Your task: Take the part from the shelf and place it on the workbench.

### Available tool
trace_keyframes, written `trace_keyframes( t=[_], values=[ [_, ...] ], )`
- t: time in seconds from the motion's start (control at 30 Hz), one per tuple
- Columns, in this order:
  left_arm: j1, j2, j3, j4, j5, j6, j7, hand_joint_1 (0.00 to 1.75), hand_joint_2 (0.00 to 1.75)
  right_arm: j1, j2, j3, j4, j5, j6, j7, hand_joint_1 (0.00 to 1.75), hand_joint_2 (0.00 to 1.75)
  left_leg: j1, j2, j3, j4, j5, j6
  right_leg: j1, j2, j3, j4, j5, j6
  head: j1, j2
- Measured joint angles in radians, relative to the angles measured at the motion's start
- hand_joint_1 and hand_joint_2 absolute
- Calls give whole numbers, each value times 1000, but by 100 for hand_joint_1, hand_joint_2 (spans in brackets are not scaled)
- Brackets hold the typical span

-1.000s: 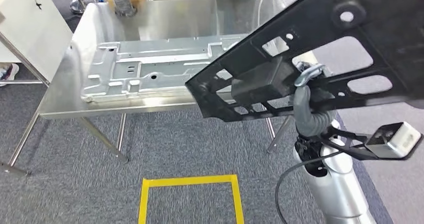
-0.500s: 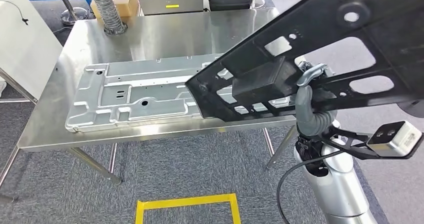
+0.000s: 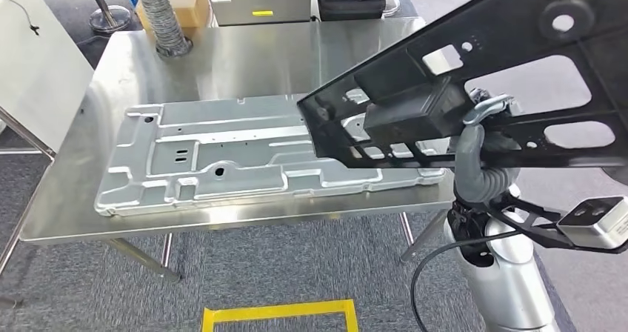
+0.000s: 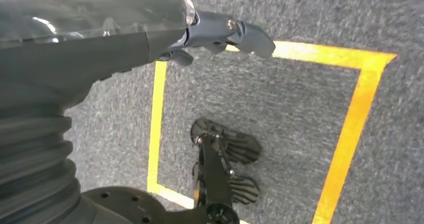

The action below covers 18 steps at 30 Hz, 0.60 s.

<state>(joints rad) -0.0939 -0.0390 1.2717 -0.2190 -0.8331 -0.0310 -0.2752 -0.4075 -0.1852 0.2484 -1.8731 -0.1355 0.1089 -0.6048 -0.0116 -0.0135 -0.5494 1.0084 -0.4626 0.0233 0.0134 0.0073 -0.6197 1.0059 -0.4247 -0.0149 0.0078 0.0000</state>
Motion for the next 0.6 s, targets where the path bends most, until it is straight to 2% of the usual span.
trace_keyframes(
  t=[0.07,0.1,0.13,0.2,0.23,0.27,0.3,0.37,0.4,0.43,0.47,0.53,0.6],
  values=[
    [0,1,1,0,5,6,1,0,175,-11,-5,-24,-7,48,-54,22,175,175,-2,1,-2,16,-11,-9,-8,0,12,-10,4,-6,-1,0],
    [0,1,2,0,7,8,1,0,175,-22,-8,-39,-8,69,-77,33,175,175,-2,2,-13,40,-26,-14,-13,-1,20,-14,3,-8,-4,0],
    [-1,1,2,0,7,9,0,0,175,-34,-11,-54,-7,90,-98,42,175,175,1,3,-35,84,-50,-20,-15,-2,25,-17,2,-10,-6,0],
    [1,0,3,0,12,10,0,0,175,-55,-15,-74,-3,168,-149,74,175,175,12,5,-102,206,-103,-35,-16,-2,29,-18,-2,-14,-11,0],
    [2,0,4,0,15,11,0,0,175,-65,-16,-78,4,230,-185,100,175,175,17,6,-132,252,-116,-41,-17,-1,30,-17,-4,-13,-11,0],
    [3,0,6,0,19,11,0,0,175,-78,-17,-80,19,306,-226,134,175,175,21,6,-149,269,-112,-45,-18,0,32,-16,-7,-12,-12,0],
    [2,0,8,0,21,10,-1,0,175,-95,-22,-80,41,387,-268,168,175,175,25,6,-148,248,-87,-49,-20,2,34,-14,-11,-9,-12,0],
    [1,2,10,0,23,6,-3,0,175,-149,-36,-79,114,539,-333,220,175,175,30,8,-105,127,-6,-52,-23,3,40,-8,-19,-1,-12,0],
    [0,3,11,0,24,5,-4,0,175,-183,-45,-79,159,600,-351,233,175,175,29,8,-84,65,18,-50,-23,4,41,-5,-23,4,-12,0],
    [-1,4,11,0,24,4,-5,0,175,-216,-52,-78,203,647,-360,241,175,175,27,9,-70,25,33,-45,-23,4,39,-3,-24,10,-12,0],
    [-1,5,12,0,24,4,-6,0,175,-245,-58,-77,245,686,-365,247,175,175,25,8,-65,9,35,-37,-22,4,37,-1,-25,16,-12,0],
    [0,5,15,0,22,-1,-8,0,175,-295,-64,-61,319,791,-364,288,175,175,23,7,-65,6,40,-22,-22,5,32,0,-27,28,-10,0],
    [0,6,16,0,17,-10,-11,0,175,-366,-63,-8,417,977,-342,366,175,175,24,8,-61,-2,45,-11,-25,1,21,26,-46,39,-7,0]
  ],
)
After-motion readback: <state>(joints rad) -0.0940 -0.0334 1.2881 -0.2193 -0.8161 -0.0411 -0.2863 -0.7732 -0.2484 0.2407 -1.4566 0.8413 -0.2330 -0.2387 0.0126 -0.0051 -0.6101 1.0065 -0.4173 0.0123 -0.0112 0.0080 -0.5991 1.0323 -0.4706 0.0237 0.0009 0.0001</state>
